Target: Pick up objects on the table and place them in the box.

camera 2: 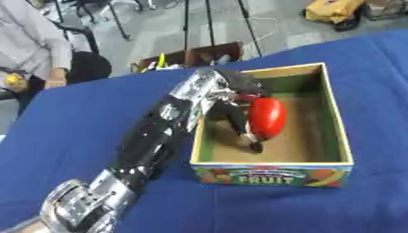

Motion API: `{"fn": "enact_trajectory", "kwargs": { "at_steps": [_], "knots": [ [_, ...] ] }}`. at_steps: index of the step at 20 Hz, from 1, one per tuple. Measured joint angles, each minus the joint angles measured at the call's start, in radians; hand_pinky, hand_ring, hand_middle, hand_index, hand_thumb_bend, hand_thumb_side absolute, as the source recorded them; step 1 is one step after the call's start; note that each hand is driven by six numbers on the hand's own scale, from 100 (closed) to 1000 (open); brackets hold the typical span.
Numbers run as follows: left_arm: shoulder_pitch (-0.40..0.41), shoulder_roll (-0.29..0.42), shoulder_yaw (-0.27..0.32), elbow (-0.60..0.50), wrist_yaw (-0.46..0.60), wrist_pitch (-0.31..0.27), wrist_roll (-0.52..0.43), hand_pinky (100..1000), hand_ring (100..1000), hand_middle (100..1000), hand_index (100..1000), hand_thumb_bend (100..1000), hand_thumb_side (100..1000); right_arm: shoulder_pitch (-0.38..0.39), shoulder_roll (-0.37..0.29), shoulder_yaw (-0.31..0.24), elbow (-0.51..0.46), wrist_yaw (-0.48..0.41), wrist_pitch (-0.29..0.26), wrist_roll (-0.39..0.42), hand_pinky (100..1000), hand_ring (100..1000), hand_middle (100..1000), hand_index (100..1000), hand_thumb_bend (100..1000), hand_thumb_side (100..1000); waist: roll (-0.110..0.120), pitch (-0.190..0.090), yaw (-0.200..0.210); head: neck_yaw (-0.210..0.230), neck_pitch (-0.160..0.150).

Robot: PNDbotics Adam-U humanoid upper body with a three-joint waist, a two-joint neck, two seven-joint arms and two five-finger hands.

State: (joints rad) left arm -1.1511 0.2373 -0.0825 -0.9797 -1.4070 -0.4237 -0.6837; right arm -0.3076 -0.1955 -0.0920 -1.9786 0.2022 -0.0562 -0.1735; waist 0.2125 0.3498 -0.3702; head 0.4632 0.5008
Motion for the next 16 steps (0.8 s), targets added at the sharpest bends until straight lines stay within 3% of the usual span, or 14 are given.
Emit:
{"fn": "enact_trajectory", "kwargs": {
  "at_steps": [16],
  "knots": [
    [0.000, 0.000, 0.000, -0.045, -0.134, -0.008, 0.025, 745, 778, 889, 948, 1000, 1000, 0.000, 0.000, 0.000, 0.000, 0.000, 0.004, -0.004, 224, 100, 227, 429, 167, 690, 0.000, -0.005, 0.000, 0.011, 0.000]
  ]
}}
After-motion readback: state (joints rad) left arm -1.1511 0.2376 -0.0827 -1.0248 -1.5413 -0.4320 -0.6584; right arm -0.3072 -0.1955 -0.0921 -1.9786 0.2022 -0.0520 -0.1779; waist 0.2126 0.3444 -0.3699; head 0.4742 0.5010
